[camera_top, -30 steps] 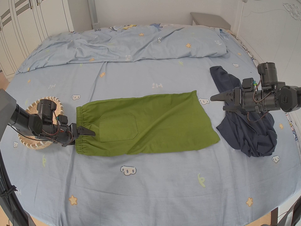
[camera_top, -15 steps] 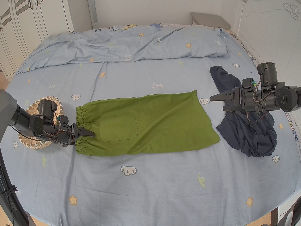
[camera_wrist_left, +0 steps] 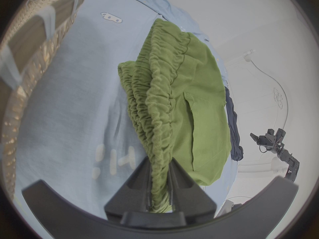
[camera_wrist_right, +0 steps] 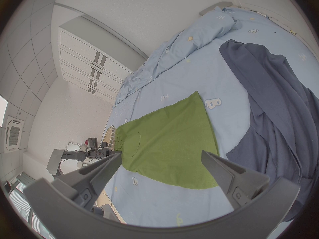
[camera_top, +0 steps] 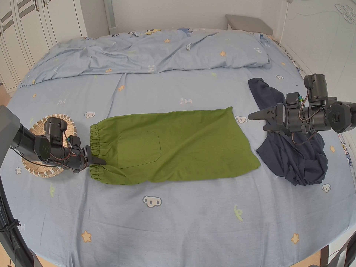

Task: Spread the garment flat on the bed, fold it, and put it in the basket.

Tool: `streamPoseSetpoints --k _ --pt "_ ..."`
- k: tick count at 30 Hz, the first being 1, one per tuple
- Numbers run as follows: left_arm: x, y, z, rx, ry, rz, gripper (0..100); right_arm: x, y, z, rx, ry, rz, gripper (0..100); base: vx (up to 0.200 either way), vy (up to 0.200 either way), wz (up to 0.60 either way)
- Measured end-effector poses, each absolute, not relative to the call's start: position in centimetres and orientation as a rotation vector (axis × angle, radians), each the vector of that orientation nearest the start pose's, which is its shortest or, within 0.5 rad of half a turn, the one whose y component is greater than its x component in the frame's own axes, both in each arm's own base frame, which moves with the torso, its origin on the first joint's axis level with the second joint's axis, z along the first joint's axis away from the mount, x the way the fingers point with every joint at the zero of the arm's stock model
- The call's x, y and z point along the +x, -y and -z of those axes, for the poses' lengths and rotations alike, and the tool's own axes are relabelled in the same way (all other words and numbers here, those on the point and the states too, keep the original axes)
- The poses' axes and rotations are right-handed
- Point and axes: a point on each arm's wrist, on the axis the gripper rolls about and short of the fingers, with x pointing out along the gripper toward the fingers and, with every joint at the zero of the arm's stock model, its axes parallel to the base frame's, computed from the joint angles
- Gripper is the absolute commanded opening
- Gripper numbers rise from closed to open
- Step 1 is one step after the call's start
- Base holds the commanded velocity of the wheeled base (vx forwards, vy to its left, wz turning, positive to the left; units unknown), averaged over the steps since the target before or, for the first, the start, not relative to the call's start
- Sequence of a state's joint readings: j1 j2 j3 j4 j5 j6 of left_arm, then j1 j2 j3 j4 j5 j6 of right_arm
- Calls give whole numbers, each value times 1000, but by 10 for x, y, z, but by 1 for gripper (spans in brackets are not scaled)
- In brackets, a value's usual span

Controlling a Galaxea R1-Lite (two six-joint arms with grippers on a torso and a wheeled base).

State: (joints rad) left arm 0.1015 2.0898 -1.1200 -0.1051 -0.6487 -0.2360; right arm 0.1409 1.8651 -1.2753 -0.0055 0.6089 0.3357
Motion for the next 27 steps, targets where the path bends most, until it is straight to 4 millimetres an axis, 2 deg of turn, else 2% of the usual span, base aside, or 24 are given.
streamPoseSetpoints --k 6,18,27 --pt "370 -24 -90 -539 -871 417 0 359 -58 -191 449 -710 -611 100 0 0 0" --pt "367 -23 -98 -534 -856 422 0 405 -58 -138 419 -793 -585 100 0 0 0" --pt "366 -21 -99 -529 -853 427 0 424 -59 -101 418 -856 -577 100 0 0 0"
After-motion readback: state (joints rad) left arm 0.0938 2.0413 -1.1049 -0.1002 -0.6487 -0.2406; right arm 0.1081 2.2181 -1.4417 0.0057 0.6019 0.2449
